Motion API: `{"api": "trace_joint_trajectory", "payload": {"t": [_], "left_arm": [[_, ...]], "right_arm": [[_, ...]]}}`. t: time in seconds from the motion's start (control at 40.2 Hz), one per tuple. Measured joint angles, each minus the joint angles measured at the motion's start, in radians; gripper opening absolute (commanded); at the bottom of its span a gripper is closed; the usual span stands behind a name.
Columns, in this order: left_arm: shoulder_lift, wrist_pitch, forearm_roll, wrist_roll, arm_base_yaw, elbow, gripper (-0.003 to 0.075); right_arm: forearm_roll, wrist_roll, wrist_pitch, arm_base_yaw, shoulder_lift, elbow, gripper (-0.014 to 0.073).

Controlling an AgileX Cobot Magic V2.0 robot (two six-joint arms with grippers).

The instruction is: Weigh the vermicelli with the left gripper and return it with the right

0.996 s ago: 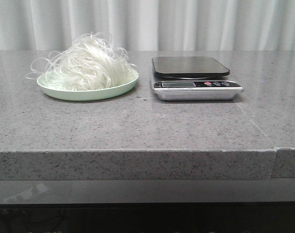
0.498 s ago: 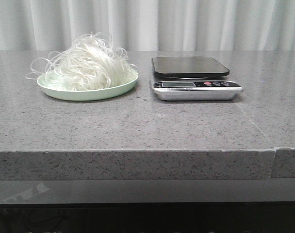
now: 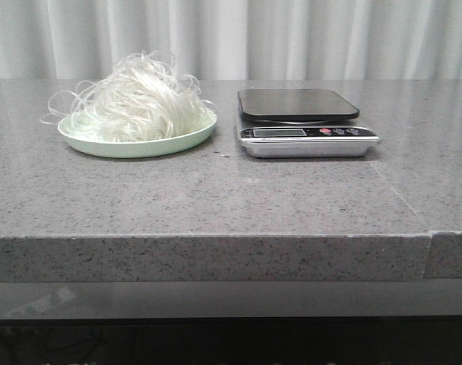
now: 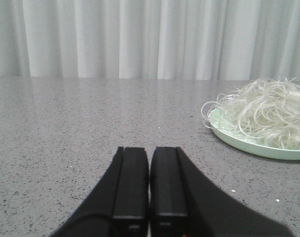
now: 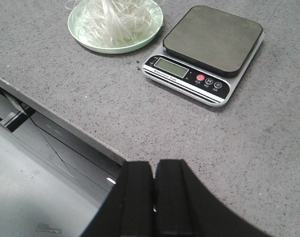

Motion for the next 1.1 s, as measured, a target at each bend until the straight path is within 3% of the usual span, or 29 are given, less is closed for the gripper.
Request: {"api": "trace_joint_trajectory", "payload": {"t": [0.896, 1.095], "left_arm": [[0.000, -0.002, 0.000, 0.000, 0.000, 0.000, 0.0155], [0.000, -0.002, 0.000, 0.000, 0.000, 0.000, 0.0155]], "right_arm": [[-0.002, 0.005, 0.000, 0.000, -0.004, 0.000, 0.0158], [-0.009, 0.000, -0.077, -0.094, -0.111, 0.054, 0.0158]]}}
